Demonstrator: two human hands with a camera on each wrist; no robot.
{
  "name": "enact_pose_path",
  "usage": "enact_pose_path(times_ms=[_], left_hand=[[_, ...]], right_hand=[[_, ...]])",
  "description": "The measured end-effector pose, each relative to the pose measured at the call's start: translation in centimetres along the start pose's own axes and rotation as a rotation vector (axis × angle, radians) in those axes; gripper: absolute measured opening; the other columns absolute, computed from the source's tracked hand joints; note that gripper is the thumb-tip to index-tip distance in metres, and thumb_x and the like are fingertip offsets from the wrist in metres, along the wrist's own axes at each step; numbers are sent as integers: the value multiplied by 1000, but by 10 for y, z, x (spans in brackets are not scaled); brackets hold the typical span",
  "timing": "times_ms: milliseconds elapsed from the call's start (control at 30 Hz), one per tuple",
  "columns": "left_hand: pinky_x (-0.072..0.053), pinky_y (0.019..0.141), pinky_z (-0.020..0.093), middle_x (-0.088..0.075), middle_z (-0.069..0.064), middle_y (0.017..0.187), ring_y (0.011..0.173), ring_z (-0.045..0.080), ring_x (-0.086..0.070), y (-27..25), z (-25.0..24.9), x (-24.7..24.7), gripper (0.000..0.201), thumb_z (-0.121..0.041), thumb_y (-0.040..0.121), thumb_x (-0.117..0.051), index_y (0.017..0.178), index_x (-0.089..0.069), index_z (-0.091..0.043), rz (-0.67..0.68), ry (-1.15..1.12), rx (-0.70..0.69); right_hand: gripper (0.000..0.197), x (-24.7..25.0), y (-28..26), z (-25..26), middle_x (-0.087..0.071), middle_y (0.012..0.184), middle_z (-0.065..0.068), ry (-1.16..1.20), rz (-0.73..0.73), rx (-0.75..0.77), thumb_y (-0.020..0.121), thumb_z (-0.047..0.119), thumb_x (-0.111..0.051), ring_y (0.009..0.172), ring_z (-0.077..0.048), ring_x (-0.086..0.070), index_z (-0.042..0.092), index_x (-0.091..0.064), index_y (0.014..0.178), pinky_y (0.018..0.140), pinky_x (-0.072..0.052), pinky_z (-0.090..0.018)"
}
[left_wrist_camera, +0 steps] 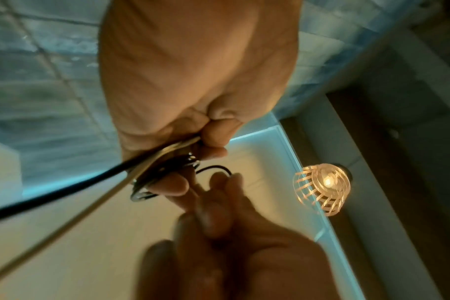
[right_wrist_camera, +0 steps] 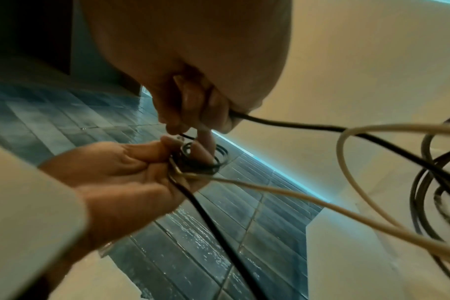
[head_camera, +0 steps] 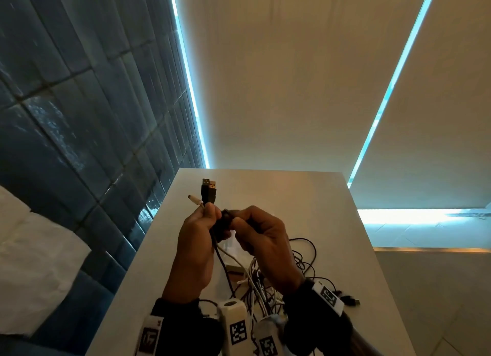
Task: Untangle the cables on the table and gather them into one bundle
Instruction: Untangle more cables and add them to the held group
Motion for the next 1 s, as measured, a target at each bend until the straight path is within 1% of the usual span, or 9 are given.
enact_pose_path(times_ms=[100, 200, 333, 467, 567, 700, 800, 933, 1000], left_hand=[[-50, 80, 36, -65, 10, 77, 80, 25, -66, -2, -6, 2, 31, -24, 101, -31, 78, -47, -11, 127, -315, 41], [-44, 65, 29, -48, 3, 64, 60, 17, -52, 0, -8, 1, 31, -24, 100, -33, 75, -45, -12, 139, -452, 20], [-34, 50, 22, -41, -2, 58, 46, 9, -32, 2, -3, 2, 31, -24, 99, -34, 72, -45, -14, 121, -441, -21], [-32, 47, 21, -42, -1, 57, 44, 8, -28, 2, -3, 8, 32, -26, 98, -36, 70, -47, -15, 135, -431, -46], [-30, 48, 22, -42, -1, 57, 44, 8, -27, 2, -2, 7, 28, -27, 94, -39, 70, -46, -15, 142, -402, -56], [-30, 46, 21, -43, 0, 56, 43, 8, -27, 2, -2, 8, 26, -27, 93, -39, 71, -46, -14, 137, -384, -58], [-30, 45, 21, -42, 0, 56, 43, 8, -27, 1, -3, 8, 23, -28, 88, -43, 71, -46, -13, 139, -372, -65], [-30, 44, 20, -38, -2, 54, 43, 8, -26, 1, -4, 9, 22, -28, 87, -43, 71, -45, -13, 146, -362, -68], [-30, 44, 19, -38, -3, 53, 43, 8, -26, 1, -5, 10, 22, -28, 86, -43, 71, -44, -13, 146, -356, -67]], right_hand=[[18, 1, -4, -11, -48, 57, 10, 1, 76, -37, 94, 5, -54, 50, -5, -40, 7, -59, 77, 50, -35, -16], [18, 2, -11, -27, -44, 57, 5, 25, 132, -142, 93, 12, -54, 50, -7, -35, 6, -59, 77, 49, -31, -19], [22, 13, -19, -51, -45, 59, -1, -31, 158, -241, 96, 15, -53, 50, -7, -39, 13, -61, 76, 49, -35, -20], [20, 29, -28, -73, -55, 68, -4, -82, 128, -354, 98, 6, -48, 57, -3, -56, 2, -59, 81, 58, -49, -18], [20, 33, -34, -88, -59, 74, -5, -77, 76, -402, 95, 10, -51, 69, -14, -64, 5, -60, 77, 66, -55, -25], [23, 36, -35, -100, -58, 76, -10, -140, 46, -431, 96, 5, -51, 74, -25, -62, 7, -60, 75, 66, -55, -26], [27, 39, -36, -104, -61, 73, -3, -187, 38, -434, 96, 5, -52, 70, -19, -64, 11, -60, 71, 61, -52, -20], [28, 41, -39, -108, -59, 63, 6, -219, 45, -462, 96, 4, -52, 62, 1, -61, 8, -58, 69, 61, -48, -14], [30, 41, -41, -111, -60, 60, 8, -216, 37, -482, 97, 4, -51, 60, 2, -61, 7, -57, 68, 60, -48, -13]])
Point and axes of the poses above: each hand's wrist, its own y-axis towards the middle knuckle, its own x-axis out of the back of the hand, z = x × y, the point moved 1 cm from there along y, towards the middle knuckle
